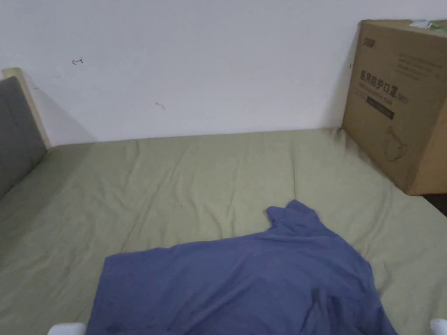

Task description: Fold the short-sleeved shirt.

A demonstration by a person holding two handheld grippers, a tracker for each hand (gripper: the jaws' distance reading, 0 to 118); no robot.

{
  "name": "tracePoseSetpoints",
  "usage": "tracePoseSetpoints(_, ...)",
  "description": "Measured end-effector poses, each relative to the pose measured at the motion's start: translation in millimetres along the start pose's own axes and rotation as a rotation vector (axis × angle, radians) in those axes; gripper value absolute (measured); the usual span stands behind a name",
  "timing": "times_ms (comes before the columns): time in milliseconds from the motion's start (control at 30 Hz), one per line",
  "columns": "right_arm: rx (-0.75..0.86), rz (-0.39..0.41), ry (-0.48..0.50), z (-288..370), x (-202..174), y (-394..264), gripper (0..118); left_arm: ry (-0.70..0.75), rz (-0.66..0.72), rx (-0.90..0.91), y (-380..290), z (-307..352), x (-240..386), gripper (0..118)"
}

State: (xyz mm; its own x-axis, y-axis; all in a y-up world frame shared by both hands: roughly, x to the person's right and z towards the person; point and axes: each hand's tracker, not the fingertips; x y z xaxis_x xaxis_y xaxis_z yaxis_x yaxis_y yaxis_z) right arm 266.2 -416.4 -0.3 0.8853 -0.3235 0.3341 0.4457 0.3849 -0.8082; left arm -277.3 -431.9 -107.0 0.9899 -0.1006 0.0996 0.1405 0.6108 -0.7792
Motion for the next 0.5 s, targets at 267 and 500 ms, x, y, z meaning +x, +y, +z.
tracePoseSetpoints(267,0.119,0.172,-0.092,15.6,-36.6,22.9,82,-0.044,0.081,0.098,13.8,37.0,-0.3,109)
tracePoseSetpoints(500,0.262,0.236,-0.047,30.9,-78.9,31.0,26,-0.066,0.116,0.197,35.4,61.5,19.0,15)
